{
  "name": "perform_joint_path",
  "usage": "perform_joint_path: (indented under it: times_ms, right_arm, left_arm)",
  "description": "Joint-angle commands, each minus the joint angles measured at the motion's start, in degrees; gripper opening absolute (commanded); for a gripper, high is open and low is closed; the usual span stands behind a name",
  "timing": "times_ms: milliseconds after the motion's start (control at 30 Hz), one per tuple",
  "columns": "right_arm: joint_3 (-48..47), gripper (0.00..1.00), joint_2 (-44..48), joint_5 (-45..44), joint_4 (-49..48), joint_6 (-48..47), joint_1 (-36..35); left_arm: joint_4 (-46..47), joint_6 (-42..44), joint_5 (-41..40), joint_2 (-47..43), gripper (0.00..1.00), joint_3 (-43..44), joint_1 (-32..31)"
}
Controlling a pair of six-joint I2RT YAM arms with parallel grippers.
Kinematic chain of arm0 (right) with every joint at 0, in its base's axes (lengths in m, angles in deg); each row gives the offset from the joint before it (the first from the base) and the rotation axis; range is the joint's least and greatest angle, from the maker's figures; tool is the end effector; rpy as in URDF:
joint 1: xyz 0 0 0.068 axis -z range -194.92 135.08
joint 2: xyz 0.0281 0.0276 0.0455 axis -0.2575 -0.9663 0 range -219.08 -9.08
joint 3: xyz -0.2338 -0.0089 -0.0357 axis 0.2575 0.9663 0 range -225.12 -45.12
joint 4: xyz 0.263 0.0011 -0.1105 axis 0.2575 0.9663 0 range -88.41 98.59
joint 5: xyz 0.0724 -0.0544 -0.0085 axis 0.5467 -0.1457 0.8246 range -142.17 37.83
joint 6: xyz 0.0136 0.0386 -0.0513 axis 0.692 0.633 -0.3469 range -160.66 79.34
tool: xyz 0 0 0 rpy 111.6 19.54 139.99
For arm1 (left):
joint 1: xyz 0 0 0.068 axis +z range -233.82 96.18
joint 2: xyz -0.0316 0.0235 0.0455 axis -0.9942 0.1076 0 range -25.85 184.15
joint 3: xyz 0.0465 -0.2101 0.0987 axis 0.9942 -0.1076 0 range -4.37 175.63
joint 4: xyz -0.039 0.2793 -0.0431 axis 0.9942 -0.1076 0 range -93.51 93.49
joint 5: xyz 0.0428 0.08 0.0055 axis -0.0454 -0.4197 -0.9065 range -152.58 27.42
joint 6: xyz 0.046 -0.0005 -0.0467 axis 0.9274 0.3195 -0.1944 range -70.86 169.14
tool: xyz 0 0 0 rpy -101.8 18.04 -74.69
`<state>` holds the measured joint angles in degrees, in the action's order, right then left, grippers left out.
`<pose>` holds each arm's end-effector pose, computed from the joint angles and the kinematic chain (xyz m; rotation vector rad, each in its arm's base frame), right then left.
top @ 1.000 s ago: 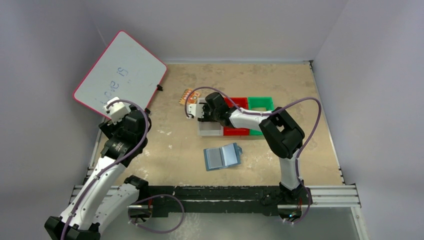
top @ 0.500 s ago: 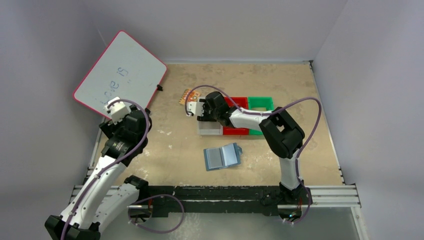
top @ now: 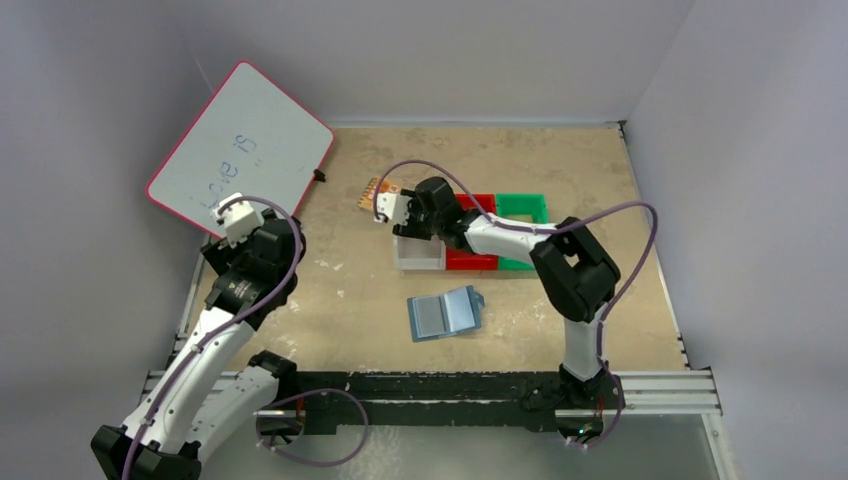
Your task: Take the credit cards out of the card holder
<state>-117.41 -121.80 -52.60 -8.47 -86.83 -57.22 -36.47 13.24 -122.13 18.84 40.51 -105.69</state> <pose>0.3410 0.3097 0.1292 -1.4627 1.5085 -0.0485 0.2077 -0.0354 0.2697 -0.7256 1.7932 0.5130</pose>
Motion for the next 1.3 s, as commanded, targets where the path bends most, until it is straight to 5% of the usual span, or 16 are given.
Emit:
perform_joint_path:
  times_ms: [0,167,300,500,633,867,1267]
  right_arm:
    - [1.46,0.59,11.43,3.93,-7.13,7.85,0.29]
    - [11.52,0.60,23.38,0.22,-17.99,27.12,0.12]
    - [14.02,0.60,31.37,-3.78,-7.28,50.37,0.39]
    - [26.54,0.62,42.99,10.99,-5.25,66.58,0.14]
    - [33.58,0.63,47.83,1.32,-2.97,75.19,-8.36]
    - [32.97,0.61,45.49,-26.05,15.71,94.22,-23.81]
    - [30.10,0.64,38.21,-31.17,22.50,104.05,-28.58]
  left_arm:
    - [1.06,0.48,0.13,0.03,0.89,2.44,0.24]
    - [0.84,0.23,0.40,-0.59,0.89,2.46,0.25]
    - [0.68,-0.03,0.97,-1.00,0.89,2.37,0.22]
    - [0.89,0.20,3.02,-0.33,0.89,2.40,0.24]
    - [1.12,0.48,3.53,0.65,0.88,2.38,0.25]
    - [0.79,0.37,3.11,1.48,0.88,2.49,0.19]
    - [0.61,0.35,1.93,2.71,0.88,2.61,0.18]
